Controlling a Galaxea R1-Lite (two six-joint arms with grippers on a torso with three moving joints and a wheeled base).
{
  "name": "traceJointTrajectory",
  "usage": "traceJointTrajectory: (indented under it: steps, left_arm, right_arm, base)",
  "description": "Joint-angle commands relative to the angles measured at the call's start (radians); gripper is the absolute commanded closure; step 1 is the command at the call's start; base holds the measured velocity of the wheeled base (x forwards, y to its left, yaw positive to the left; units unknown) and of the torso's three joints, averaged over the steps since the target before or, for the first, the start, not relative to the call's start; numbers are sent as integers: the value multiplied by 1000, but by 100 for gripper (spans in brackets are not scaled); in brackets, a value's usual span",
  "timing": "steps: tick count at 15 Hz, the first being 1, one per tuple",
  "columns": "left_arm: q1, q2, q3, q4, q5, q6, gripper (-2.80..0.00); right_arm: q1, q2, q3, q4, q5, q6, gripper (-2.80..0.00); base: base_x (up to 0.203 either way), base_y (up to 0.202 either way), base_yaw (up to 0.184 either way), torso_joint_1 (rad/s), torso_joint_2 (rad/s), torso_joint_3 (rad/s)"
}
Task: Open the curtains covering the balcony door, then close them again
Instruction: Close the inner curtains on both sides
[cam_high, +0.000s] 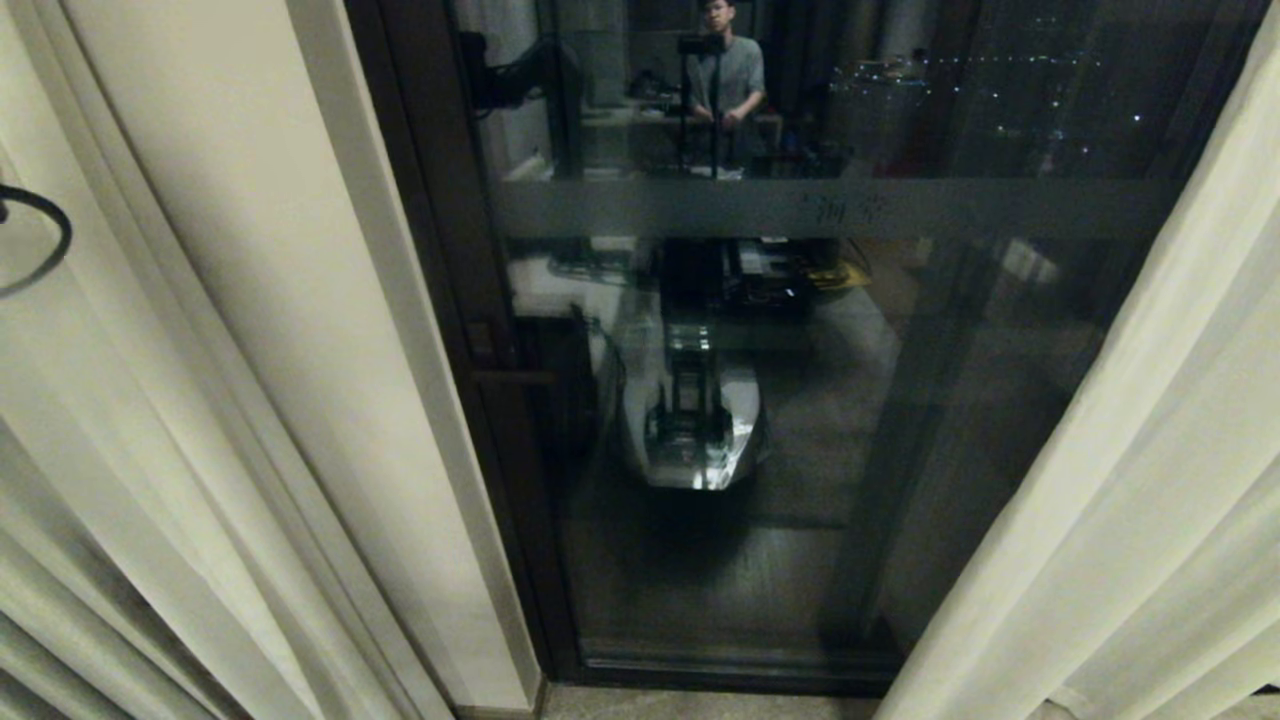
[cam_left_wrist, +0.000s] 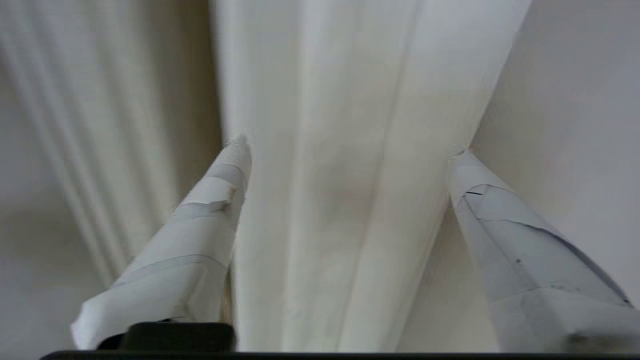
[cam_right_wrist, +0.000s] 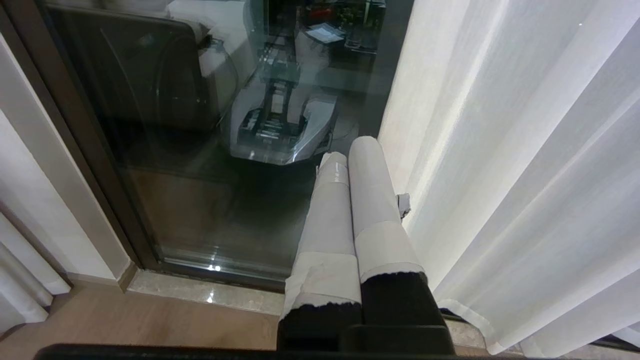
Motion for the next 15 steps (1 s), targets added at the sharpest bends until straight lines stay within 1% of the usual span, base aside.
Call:
traceJointTrajectory:
  steps: [1, 4, 7, 10, 13, 14, 15]
  left_arm:
    - [0, 112, -74, -9, -14, -1, -280]
    - [0, 214, -179, -11, -23, 0, -280]
    - [0, 286, -254, -13, -25, 1, -280]
    - [1, 322, -277, -16, -34, 1, -280]
    - [1, 353, -287, -85, -48, 1, -280]
    - [3, 359, -290, -88, -48, 1, -280]
    - [1, 360, -290, -88, -48, 1, 0]
  right_arm:
    - [0, 2, 0, 0, 1, -1, 0]
    - [0, 2, 0, 0, 1, -1, 0]
    - [0, 2, 0, 0, 1, -1, 0]
    - [0, 2, 0, 0, 1, -1, 0]
    - [0, 2, 0, 0, 1, -1, 0]
    - [0, 2, 0, 0, 1, -1, 0]
    - [1, 2, 0, 0, 1, -1, 0]
  base:
    - [0, 0, 0, 0, 0, 0]
    - [0, 0, 0, 0, 0, 0]
    - [0, 0, 0, 0, 0, 0]
    - [0, 0, 0, 0, 0, 0]
    - [0, 0, 0, 0, 0, 0]
    - [0, 0, 0, 0, 0, 0]
    - [0, 0, 0, 0, 0, 0]
